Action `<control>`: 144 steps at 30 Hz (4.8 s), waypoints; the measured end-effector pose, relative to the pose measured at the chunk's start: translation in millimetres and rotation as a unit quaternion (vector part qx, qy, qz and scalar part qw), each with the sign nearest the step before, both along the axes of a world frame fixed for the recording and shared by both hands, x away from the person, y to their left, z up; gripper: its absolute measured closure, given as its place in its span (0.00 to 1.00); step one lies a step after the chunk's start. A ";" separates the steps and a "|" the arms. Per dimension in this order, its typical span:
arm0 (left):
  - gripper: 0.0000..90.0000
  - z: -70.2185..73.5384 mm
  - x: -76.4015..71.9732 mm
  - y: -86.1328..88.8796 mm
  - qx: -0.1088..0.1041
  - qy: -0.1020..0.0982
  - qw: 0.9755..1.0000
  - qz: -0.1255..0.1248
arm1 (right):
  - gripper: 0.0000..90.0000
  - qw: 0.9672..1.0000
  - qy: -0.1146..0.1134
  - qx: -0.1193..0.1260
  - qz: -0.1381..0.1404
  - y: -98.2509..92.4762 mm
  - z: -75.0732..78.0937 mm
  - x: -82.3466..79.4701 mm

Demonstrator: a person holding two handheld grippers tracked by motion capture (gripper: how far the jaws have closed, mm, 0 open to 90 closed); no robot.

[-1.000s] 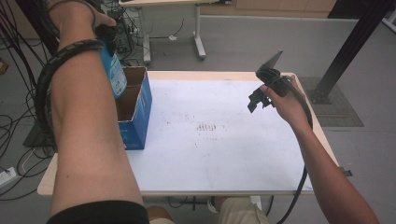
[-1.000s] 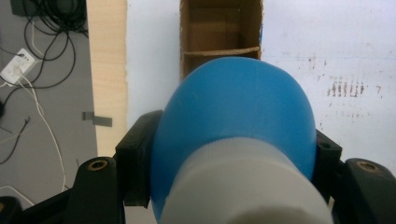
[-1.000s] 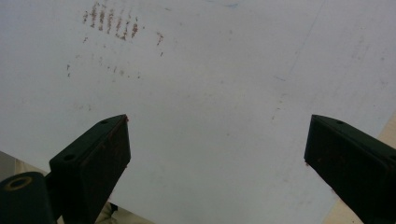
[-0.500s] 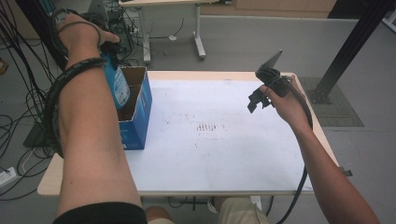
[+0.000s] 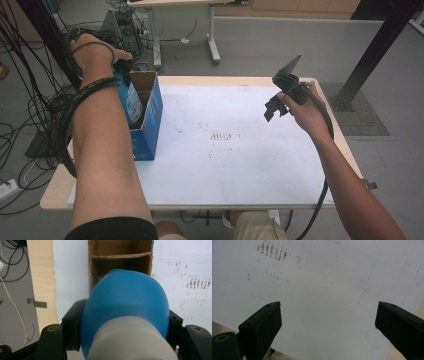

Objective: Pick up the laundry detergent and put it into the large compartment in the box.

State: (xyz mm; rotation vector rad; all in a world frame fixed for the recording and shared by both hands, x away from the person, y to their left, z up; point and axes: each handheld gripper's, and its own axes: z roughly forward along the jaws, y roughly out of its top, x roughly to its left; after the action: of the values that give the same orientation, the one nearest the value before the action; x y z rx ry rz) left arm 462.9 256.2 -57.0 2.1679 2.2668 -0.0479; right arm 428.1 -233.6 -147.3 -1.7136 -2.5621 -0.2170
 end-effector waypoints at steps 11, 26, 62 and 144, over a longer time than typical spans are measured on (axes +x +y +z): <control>0.40 -26.5 0.6 -1.8 -0.003 0.006 1.000 -0.001 | 0.08 1.000 -0.001 -0.003 -0.003 0.5 -1.5 -1.7; 0.40 -70.2 0.2 -3.7 -0.003 0.018 1.000 -0.004 | 0.08 1.000 0.002 -0.004 -0.003 2.1 -5.3 -1.5; 0.40 -115.2 -0.2 -13.5 -0.001 0.028 1.000 -0.009 | 0.08 1.000 0.008 -0.005 -0.001 1.6 -11.2 -0.3; 0.40 -117.3 -2.3 -15.2 0.001 0.016 1.000 -0.009 | 0.08 1.000 0.005 -0.006 -0.007 -2.3 -9.3 -2.9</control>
State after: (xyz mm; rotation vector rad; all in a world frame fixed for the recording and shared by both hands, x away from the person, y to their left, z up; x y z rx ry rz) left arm 460.7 241.0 -174.3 2.2045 2.2640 -0.0812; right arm 425.3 -235.9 -156.6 -1.7337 -2.5506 -0.1941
